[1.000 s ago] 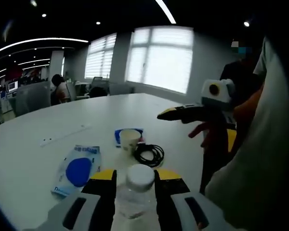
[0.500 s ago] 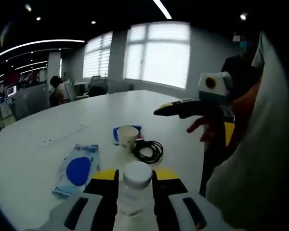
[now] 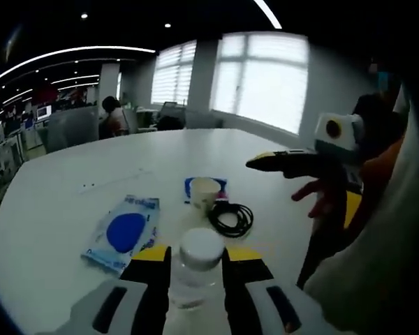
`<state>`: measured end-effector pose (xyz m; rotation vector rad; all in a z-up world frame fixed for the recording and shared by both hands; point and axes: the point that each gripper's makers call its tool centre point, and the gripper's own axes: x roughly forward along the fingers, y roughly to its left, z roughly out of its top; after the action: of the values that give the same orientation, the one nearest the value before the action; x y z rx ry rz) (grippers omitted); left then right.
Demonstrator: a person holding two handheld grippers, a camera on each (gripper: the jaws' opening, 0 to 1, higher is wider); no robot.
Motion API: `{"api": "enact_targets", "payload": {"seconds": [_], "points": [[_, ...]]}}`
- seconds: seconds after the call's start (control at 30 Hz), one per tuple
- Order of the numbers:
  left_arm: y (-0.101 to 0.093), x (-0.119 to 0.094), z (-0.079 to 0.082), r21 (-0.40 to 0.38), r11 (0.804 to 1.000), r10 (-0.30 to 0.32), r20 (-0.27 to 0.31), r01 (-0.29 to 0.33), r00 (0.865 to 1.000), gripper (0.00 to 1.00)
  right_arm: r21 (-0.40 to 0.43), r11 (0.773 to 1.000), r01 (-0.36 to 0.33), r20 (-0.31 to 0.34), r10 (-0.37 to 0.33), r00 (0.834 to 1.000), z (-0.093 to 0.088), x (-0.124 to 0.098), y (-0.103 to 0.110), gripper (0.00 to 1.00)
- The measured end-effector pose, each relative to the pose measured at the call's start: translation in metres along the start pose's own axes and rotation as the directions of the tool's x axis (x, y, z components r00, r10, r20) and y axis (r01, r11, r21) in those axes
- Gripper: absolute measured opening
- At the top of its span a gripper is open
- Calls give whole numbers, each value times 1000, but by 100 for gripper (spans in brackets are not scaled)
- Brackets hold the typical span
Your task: Arrange the tabletop items into an orderly group along one side of the table until the central work area is clear of visible clutter.
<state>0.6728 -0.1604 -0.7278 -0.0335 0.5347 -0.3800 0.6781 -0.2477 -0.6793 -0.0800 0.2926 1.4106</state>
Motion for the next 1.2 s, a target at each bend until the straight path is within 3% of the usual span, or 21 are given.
{"api": "enact_targets", "payload": {"seconds": [0.3,0.47,0.63,0.87,1.2], "points": [[1,2,-4,-22,992,128,17,-127,992,26,4,1000,1,-7,-1,1000,-3,-2,-1,97],[-3,8,-5,-10,987,163,10,-163,987,31,7,1000,0,-10,0,1000,-4,-3,-1,97],[4,8,-4,-42,977,210,15,-210,977,25,10,1000,0,-10,0,1000,-5,-4,-1,97],[6,9,-5,-48,975,219,20,-217,976,23,12,1000,2,-11,-2,1000,-6,-5,-3,97],[4,10,-2,45,984,173,34,-174,984,20,14,1000,4,-9,-4,1000,-5,-4,-5,97]]}}
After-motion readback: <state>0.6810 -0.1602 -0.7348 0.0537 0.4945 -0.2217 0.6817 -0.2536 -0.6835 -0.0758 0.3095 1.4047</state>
